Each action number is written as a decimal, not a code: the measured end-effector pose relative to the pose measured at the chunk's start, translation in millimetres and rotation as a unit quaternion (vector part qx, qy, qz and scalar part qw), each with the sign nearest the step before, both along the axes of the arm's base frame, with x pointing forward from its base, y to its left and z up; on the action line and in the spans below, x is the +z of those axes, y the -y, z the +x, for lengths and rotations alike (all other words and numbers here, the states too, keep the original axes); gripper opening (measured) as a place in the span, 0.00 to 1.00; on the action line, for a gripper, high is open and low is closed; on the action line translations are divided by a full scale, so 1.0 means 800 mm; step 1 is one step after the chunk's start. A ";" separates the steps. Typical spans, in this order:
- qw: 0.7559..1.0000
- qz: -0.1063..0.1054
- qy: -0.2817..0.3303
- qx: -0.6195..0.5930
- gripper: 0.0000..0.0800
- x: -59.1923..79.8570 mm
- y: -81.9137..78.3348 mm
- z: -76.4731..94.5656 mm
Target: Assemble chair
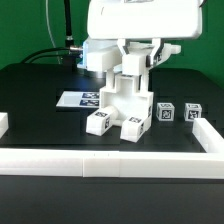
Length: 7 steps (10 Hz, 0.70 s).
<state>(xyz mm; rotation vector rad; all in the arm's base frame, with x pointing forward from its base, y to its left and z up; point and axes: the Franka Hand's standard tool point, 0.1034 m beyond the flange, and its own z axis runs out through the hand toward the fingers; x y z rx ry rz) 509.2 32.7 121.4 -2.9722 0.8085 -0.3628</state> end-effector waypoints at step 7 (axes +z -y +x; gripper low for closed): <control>0.999 -0.016 0.005 0.045 0.36 -0.002 0.000 0.010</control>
Offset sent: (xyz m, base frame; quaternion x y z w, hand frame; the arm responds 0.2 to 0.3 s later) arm 0.0122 -0.0076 -0.0013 0.0045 0.0061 -0.0208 0.9998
